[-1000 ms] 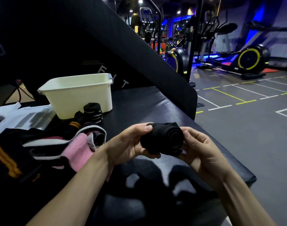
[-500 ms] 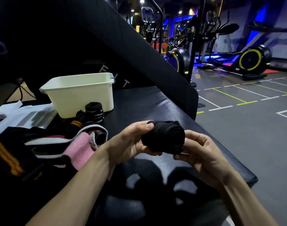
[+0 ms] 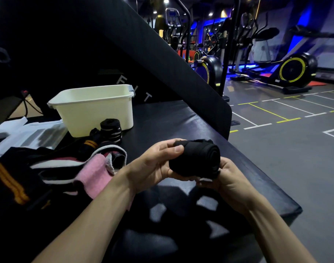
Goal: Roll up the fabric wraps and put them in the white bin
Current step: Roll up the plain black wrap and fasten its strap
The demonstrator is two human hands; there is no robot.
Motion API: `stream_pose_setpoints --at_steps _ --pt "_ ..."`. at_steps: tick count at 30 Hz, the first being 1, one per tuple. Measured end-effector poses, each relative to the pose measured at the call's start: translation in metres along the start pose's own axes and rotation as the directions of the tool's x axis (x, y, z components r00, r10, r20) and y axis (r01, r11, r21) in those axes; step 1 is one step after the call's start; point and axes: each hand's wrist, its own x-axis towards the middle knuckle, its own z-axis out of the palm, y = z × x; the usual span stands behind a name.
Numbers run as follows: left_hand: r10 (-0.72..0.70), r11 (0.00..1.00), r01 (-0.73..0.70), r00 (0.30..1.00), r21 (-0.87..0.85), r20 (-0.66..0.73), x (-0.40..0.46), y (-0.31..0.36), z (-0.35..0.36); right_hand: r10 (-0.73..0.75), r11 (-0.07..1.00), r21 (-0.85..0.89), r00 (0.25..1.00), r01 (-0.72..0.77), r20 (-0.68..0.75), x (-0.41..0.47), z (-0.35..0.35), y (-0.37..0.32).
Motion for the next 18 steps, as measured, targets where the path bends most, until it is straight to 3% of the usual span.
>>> stream_pose_setpoints --at_steps 2,5,8,10,14,18 --pt "0.019 1.0 -0.019 0.998 0.008 -0.057 0.003 0.0 -0.001 0.019 0.999 0.051 1.0 -0.019 -0.008 0.002 0.001 -0.001" --pt "0.024 1.0 -0.024 0.975 0.001 -0.219 0.007 0.0 -0.001 0.012 0.992 0.126 0.99 0.005 -0.141 0.002 0.005 0.0" --pt "0.016 1.0 -0.011 0.942 0.019 -0.335 0.009 0.0 -0.002 -0.209 0.971 -0.183 0.919 0.155 -0.333 0.001 0.009 0.005" --pt "0.036 0.999 -0.018 0.926 0.051 -0.375 0.01 0.001 -0.003 -0.411 0.869 -0.441 0.825 0.225 -0.388 -0.001 0.011 0.007" --pt "0.082 0.99 -0.02 0.892 0.141 -0.445 0.009 0.001 -0.003 -0.655 0.673 -0.665 0.679 0.324 -0.331 -0.01 0.024 0.0" --pt "0.133 0.971 -0.024 0.879 0.237 -0.457 0.01 -0.006 -0.004 -0.716 0.554 -0.778 0.647 0.298 -0.262 -0.008 0.029 0.0"
